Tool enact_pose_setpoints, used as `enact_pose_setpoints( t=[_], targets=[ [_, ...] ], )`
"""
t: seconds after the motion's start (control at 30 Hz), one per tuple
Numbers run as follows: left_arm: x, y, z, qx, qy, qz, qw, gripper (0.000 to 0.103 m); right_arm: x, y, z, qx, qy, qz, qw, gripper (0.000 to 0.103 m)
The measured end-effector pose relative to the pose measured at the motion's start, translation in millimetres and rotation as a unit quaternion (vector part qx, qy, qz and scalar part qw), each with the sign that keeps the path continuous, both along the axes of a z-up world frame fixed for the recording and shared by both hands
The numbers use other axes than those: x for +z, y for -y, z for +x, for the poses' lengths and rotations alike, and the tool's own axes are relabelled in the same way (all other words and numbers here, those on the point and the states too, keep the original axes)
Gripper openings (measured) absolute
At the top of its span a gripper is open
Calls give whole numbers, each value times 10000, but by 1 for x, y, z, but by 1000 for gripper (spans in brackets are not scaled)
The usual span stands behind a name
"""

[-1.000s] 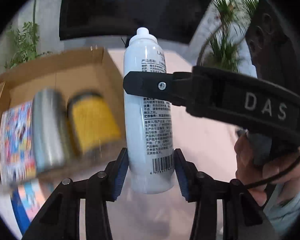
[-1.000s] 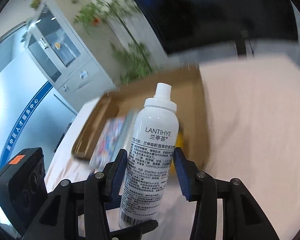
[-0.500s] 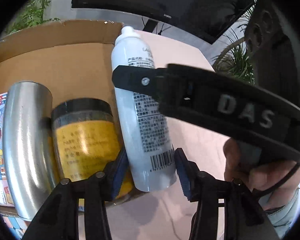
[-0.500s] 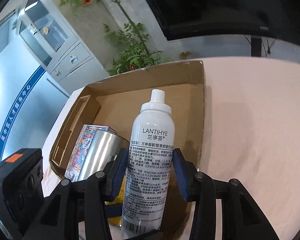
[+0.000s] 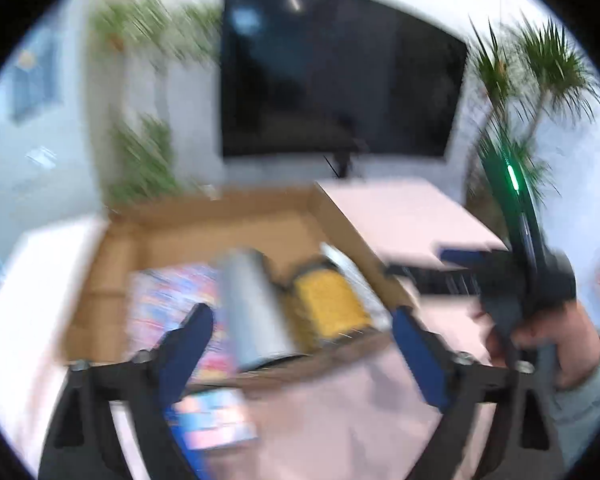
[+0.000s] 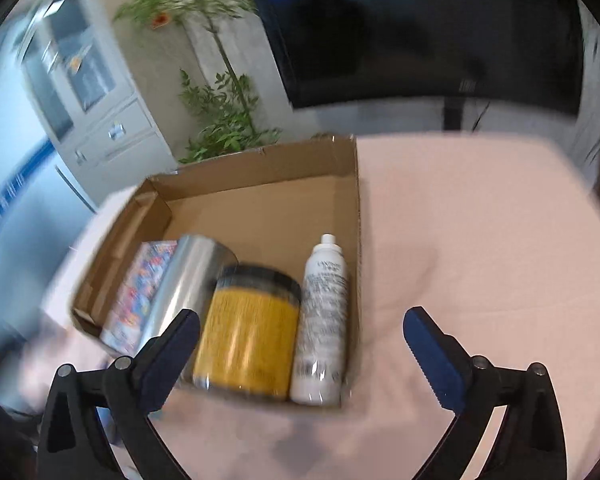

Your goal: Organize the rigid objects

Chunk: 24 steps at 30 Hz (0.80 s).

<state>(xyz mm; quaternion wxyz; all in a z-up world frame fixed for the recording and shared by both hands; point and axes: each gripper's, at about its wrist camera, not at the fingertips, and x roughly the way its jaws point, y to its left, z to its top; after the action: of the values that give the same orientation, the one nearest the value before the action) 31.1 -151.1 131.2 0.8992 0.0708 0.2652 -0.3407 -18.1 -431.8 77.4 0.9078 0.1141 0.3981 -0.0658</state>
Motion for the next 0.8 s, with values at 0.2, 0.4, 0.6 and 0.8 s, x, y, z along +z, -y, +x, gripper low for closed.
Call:
enact_pose_setpoints(
  t=[0.2,0.4,0.6,0.8],
  targets=[
    [32,-55,-25,576,348,48,9977,79,10,-65,-50,265,209,-169,9993,102],
    [16,-80,-43,414,114,50,9991,20,5,-112,-85,166,253,-262,9992,34],
    [3,-92,-53,827,282,-89,9961,102,16,-143,-125,136,742,-554,9956,103],
    [-3,-107,-55,881,238,92,9958,102,18,-168,-141,174,683,-743,9947,103]
  ],
)
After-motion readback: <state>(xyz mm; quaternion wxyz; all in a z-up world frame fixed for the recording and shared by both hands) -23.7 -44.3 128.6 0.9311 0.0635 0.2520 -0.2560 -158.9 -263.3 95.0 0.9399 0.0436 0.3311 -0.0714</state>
